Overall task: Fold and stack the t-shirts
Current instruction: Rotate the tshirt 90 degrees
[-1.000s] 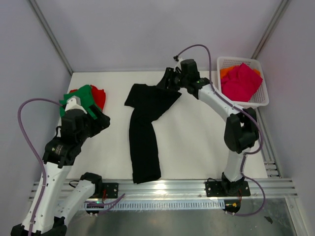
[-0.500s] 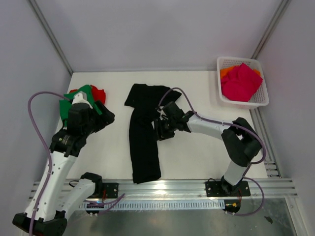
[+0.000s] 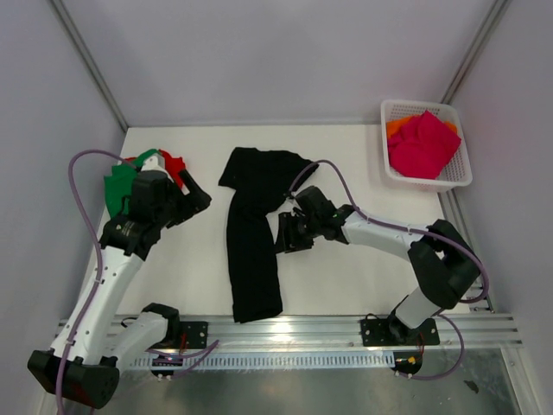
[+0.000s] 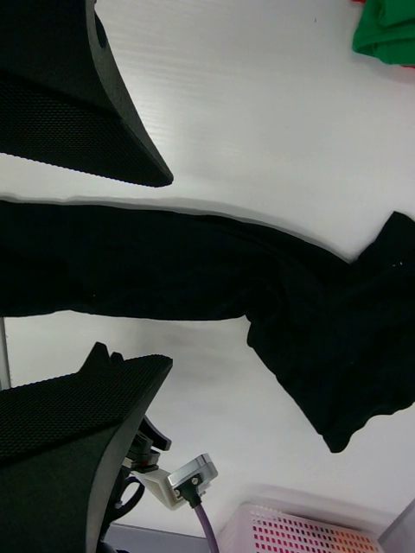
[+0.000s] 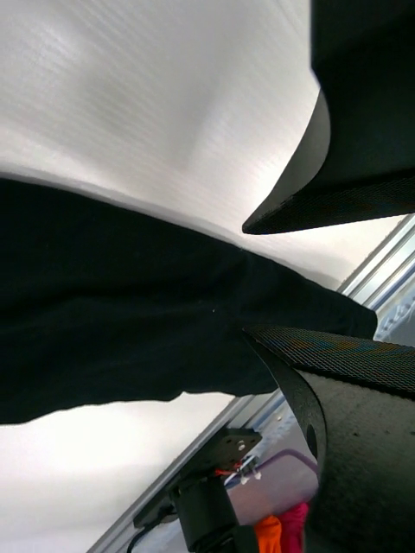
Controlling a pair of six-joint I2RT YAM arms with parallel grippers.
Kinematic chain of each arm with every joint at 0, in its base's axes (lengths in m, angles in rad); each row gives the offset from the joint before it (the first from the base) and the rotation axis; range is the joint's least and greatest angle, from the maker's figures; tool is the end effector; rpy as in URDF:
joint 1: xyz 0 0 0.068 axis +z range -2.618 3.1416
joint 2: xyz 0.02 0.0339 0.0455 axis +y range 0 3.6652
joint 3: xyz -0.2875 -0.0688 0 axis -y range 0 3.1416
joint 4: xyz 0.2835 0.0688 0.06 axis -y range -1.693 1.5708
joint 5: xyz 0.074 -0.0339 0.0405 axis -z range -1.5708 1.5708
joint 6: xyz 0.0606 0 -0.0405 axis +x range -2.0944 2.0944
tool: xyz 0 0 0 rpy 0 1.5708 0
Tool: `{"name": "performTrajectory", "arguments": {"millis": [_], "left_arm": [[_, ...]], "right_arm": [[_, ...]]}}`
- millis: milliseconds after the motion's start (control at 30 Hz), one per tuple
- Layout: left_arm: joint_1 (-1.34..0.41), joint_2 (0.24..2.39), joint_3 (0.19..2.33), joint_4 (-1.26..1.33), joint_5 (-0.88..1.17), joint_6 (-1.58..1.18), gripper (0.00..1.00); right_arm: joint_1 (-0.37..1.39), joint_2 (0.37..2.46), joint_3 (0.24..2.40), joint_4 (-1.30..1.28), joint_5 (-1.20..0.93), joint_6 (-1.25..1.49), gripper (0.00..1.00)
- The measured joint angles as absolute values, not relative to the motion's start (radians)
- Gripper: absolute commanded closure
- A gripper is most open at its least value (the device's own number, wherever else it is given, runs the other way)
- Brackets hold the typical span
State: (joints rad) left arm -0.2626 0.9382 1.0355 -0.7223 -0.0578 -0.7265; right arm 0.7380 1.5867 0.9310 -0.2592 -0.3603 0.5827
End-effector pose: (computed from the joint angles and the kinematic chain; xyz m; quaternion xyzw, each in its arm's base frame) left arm 0.2283 -0.0577 0.3539 -0.2174 0.8630 -0.1934 0.4129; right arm 0.2561 0.2618 0.1721 -0.1298 0.9241 0.3283 0.1462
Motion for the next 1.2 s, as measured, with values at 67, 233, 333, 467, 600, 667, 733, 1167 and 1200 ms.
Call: {"name": "performTrajectory", "arguments": {"millis": [67,233,333,467,600,667,733,1167,1200], "left_arm": [[-0.263,0.945,1.036,-0.714,-0.054,-0.726,0.19],[-0.263,0.947,1.036,-0.703,-0.054,-0.725,0.19],[-0.263,0.947,1.036,-0.699,-0.056,-0.725,0.19],[-0.263,0.947,1.036,-0.699,-0.058,-0.722,0.19],[-0.263,0.947,1.036,-0.699,-0.060,-0.721,0.19],[-0.263,0.947,1.036,-0.699,-0.061,-0.720,0.19],[-0.263,0.947,1.036,-0.700,-0.063,-0.719,0.19],[-0.263,0.952,1.079,-0.717,-0.087,-0.690,0.19],[-0.263,0.958,1.088,-0.718,-0.087,-0.685,0.19]], "right_arm": [[0.746,1.593,0.940,-0.243,-0.369,0.601,0.49],[0.795,1.667,1.010,-0.208,-0.391,0.630,0.49],[0.829,1.719,1.050,-0.183,-0.404,0.643,0.49],[0.855,1.758,1.060,-0.159,-0.418,0.662,0.49],[0.860,1.790,1.060,-0.145,-0.422,0.672,0.49],[0.860,1.809,1.060,-0.140,-0.422,0.672,0.49],[0.860,1.835,1.061,-0.139,-0.420,0.669,0.50],[0.861,1.871,1.052,-0.131,-0.422,0.664,0.50],[0.861,1.861,1.037,-0.124,-0.421,0.665,0.49]]}}
